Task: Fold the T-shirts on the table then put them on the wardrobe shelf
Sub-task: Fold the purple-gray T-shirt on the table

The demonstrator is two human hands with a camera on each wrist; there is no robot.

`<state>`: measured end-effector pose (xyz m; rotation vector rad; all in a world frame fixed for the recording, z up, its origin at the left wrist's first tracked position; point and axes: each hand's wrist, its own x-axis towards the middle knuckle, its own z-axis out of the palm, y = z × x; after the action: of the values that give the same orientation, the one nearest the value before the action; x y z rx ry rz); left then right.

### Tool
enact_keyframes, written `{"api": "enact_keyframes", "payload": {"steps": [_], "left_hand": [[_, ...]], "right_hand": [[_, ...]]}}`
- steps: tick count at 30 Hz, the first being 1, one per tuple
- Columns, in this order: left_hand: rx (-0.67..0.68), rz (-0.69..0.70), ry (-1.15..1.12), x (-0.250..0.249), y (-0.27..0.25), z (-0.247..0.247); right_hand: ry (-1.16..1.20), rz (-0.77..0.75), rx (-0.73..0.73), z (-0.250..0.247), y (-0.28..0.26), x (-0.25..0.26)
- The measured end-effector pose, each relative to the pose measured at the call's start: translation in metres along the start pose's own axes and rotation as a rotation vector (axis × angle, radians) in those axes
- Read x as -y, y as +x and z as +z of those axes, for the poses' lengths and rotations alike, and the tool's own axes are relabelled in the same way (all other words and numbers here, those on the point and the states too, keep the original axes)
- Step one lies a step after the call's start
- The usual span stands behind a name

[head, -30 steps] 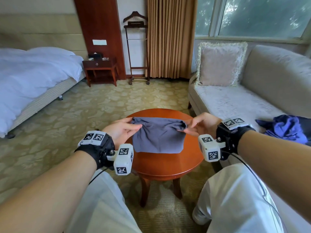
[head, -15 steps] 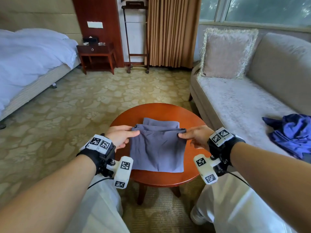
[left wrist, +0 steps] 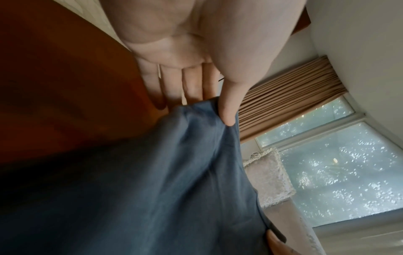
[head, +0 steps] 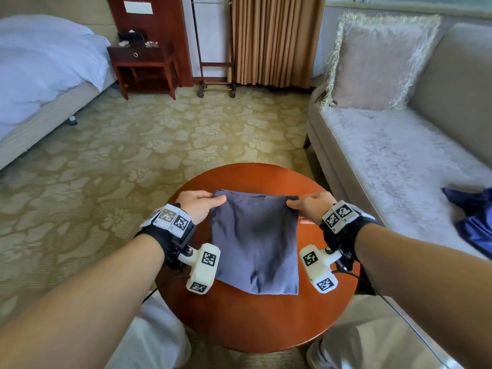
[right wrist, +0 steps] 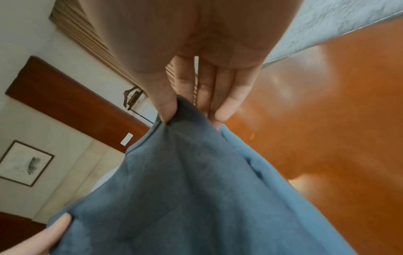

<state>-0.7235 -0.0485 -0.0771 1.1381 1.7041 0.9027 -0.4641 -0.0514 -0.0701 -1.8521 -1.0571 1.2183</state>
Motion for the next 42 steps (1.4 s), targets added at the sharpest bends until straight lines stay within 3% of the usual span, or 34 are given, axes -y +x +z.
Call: {"api": "enact_keyframes", "payload": {"steps": [8,14,18,25,28,35,39,42], "left_hand": [[0.057,-0.114,0.079,0.009,0.05,0.022],[0.118,-0.142,0.043,0.018,0.052,0.028],[0.192,-0.22,-0.094,0.022,0.043,0.021],[0.154,-0.222,-0.116,0.033,-0.005,0.002],[0.187,-0.214,-0.043,0.04,-0.031,-0.001],[0.174,-0.055,0.292,0.061,-0.068,0.008],[0.253,-0.038,0.359,0.068,-0.071,0.013],[0.222,-0.062,0.306,0.071,-0.071,0.014]], "right_hand": [[-0.109,0.178,-0.007,0.016,0.052,-0.01],[-0.218,0.201,-0.032,0.02,0.088,-0.033],[-0.296,0.207,-0.061,0.022,0.062,-0.017],[-0.298,0.246,-0.037,0.015,0.014,-0.016],[-0.291,0.23,0.017,0.02,-0.012,-0.024],[-0.291,0.237,0.07,0.025,-0.056,-0.05],[-0.358,0.282,0.11,0.022,-0.075,-0.059],[-0.391,0.254,0.084,0.023,-0.076,-0.068]]}}
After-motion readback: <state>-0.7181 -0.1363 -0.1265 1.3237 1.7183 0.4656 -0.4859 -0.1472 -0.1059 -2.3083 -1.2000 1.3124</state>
